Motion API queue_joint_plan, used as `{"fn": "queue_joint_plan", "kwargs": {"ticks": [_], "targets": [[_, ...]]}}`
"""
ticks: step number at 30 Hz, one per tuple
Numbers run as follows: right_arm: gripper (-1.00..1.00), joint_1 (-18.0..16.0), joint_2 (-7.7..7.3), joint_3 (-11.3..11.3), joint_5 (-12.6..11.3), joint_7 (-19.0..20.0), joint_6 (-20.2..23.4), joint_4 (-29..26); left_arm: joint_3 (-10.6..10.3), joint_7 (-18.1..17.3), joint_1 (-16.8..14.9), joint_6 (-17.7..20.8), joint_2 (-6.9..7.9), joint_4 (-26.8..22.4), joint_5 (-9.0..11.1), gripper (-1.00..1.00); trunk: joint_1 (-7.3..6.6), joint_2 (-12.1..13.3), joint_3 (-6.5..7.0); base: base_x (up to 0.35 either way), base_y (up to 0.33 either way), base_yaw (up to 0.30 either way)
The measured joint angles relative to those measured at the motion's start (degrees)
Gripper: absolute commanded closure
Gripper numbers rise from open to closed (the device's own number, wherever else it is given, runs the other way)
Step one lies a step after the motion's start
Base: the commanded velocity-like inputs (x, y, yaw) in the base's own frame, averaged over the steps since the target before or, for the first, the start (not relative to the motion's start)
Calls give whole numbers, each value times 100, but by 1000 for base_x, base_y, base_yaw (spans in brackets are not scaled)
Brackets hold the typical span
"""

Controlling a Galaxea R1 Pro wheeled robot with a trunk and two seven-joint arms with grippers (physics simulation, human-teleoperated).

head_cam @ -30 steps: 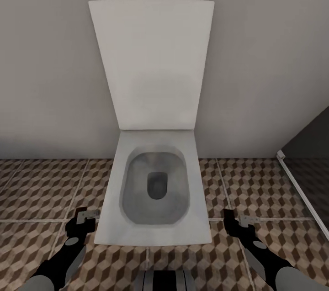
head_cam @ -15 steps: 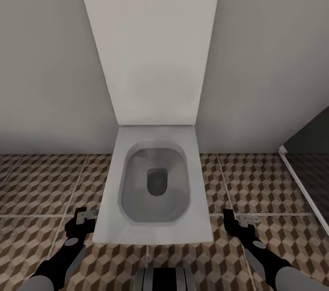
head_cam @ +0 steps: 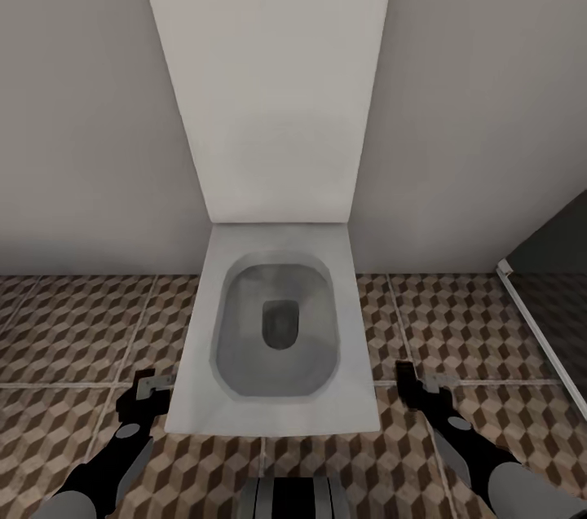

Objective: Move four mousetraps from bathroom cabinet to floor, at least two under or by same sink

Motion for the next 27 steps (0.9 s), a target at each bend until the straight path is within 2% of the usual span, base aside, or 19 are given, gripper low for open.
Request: {"fn": "queue_joint_plan", "kwargs": {"ticks": [9,17,19,23,27], "targets": [[100,-74,7,3,-3,-4,6,-2,0,5,0,-2,15,-5,0,100,0,0,0,0,0,0],[100,-76,10,5,-5,-3,1,7,7,13,0,-7,20,-7,1,100,21,-10,-177,0,0,0],[100,-73,13,7,-5,-3,3,9,43,15,0,-13,31,-8,1,100,26,-13,-221,0,0,0],[100,-75,14,11,-5,-1,4,14,247,18,0,-107,35,-6,3,100,36,-19,-310,0,0,0],[100,-76,15,11,-4,0,4,15,333,20,-1,-175,38,-5,2,100,36,-19,-310,0,0,0]]}}
